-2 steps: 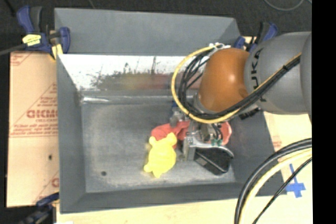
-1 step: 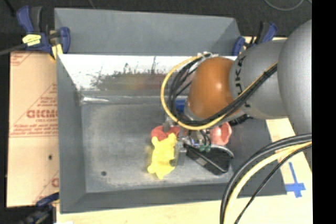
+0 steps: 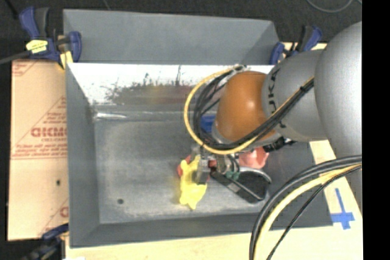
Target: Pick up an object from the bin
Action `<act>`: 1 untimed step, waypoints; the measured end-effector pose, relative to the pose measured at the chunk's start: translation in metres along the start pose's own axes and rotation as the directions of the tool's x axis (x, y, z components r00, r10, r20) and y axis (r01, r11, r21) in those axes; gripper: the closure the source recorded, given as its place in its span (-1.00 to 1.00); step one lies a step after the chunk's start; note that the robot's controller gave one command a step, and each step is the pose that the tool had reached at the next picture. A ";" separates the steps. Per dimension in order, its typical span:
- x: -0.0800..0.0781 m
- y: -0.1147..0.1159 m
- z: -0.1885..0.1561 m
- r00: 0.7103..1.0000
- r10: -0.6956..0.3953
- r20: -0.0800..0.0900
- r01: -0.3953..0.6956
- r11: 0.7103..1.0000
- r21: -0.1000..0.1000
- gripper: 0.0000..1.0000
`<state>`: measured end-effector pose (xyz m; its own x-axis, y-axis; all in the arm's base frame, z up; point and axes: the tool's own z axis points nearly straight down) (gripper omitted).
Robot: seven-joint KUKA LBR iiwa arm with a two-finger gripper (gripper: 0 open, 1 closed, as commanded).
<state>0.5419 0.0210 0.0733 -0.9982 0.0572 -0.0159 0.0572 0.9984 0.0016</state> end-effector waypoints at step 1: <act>0.000 0.000 0.000 1.000 -0.002 0.000 0.002 1.000 0.000 1.00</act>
Offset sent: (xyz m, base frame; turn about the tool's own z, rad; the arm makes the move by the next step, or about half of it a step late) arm 0.0000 0.0000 0.0000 0.0000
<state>0.5419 0.0210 0.0733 -0.9983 0.0555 -0.0160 0.0554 0.9985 0.0012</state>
